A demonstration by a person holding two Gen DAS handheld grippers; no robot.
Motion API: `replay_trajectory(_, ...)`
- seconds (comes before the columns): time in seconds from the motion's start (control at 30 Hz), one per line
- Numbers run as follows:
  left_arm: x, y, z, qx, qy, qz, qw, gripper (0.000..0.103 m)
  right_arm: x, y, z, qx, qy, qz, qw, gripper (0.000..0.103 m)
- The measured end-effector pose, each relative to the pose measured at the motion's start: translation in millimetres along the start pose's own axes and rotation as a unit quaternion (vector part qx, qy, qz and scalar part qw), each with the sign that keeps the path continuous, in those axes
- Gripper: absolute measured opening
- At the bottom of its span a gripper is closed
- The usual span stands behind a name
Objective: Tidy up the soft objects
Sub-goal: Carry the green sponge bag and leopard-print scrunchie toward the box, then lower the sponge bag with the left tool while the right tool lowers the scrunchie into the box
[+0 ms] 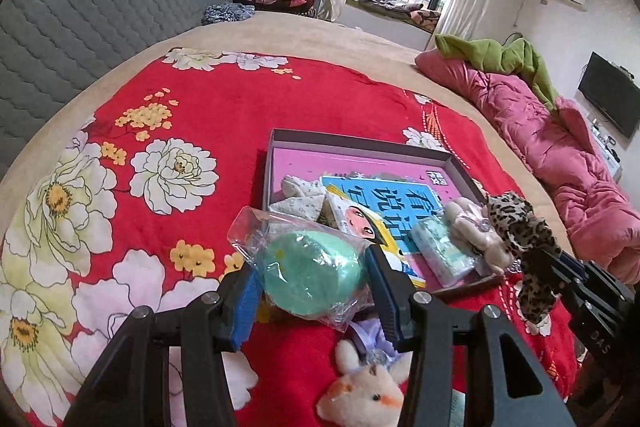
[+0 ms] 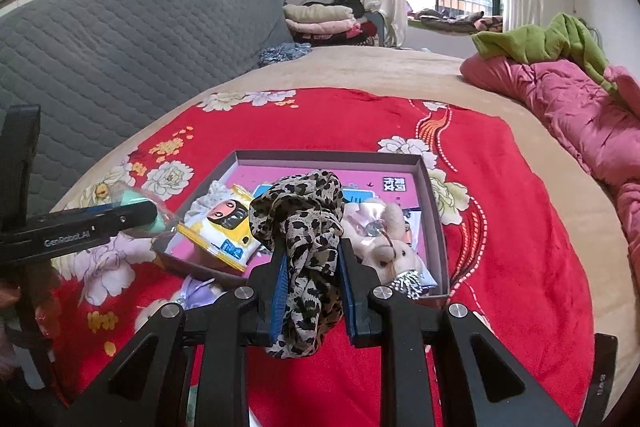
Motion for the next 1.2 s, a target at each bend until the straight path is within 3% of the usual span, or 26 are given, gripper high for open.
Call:
replay_trajectory(0.23, 2, -4, 13, -0.003, -0.011, -0.002, 0.9999, 0.05, 6, -2, 9, -0.005, 0.004, 0.0, 1.0, 0.023)
replay_trajectory(0.7, -4, 19, 30, -0.047, -0.035, 0.023, 0.998, 0.05, 7, -1, 28, -0.01, -0.004, -0.003, 1.0, 0.023)
replay_trajectory(1.2, -2, 25, 43, -0.058, -0.047, 0.038, 0.9965, 0.05, 6, -1, 56, -0.022, -0.027, 0.001, 0.999, 0.023)
Point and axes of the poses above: each gripper's, at about its wrist camera, not at the fingertips, and z roughly the way its jaws point, y to its right, x to its top, the point moved 4 cm from there along z, roughly the way its jaws point, and after that the axes turned 4 degrees about -x, right-handed, at the moved point
